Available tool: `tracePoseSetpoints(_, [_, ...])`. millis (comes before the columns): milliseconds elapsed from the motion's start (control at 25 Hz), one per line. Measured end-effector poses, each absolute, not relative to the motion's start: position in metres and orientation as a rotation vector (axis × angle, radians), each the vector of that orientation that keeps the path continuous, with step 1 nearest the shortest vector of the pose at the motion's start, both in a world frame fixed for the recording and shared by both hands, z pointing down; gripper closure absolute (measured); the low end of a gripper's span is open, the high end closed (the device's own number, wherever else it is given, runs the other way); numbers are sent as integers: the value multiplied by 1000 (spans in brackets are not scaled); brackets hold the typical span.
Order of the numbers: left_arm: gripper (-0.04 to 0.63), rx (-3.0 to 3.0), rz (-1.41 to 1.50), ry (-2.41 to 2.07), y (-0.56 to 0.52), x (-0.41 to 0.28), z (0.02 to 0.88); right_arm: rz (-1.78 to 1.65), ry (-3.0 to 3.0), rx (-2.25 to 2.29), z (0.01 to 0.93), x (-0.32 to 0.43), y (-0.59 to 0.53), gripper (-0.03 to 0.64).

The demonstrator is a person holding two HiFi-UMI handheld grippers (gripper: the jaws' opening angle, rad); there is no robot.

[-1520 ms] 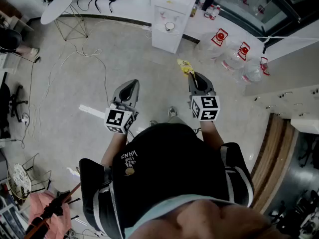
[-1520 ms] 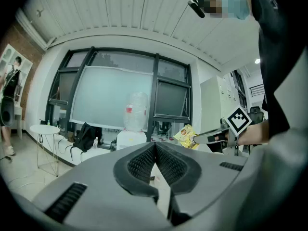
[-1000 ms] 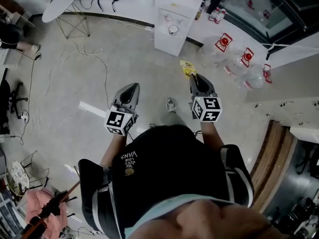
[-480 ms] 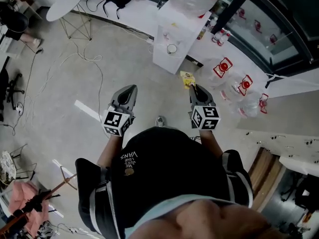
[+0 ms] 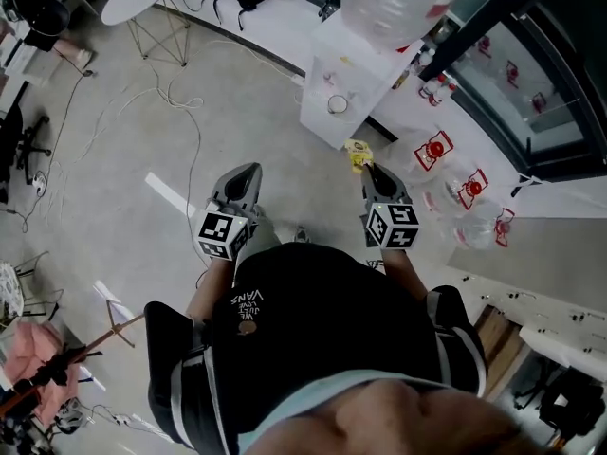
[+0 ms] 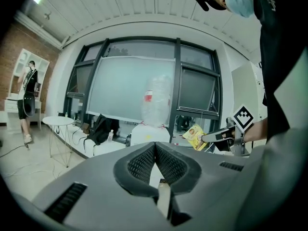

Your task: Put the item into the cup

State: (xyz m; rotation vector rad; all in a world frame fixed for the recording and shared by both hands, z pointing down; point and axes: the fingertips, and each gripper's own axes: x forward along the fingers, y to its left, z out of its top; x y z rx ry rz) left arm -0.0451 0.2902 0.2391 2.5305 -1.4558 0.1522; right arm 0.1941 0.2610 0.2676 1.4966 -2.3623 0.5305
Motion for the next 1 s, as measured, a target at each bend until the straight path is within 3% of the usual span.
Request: tracePoseSetpoints(1000, [575,2748,294,-925,52,-146,271,609,-2054,1915,280,79,95,553])
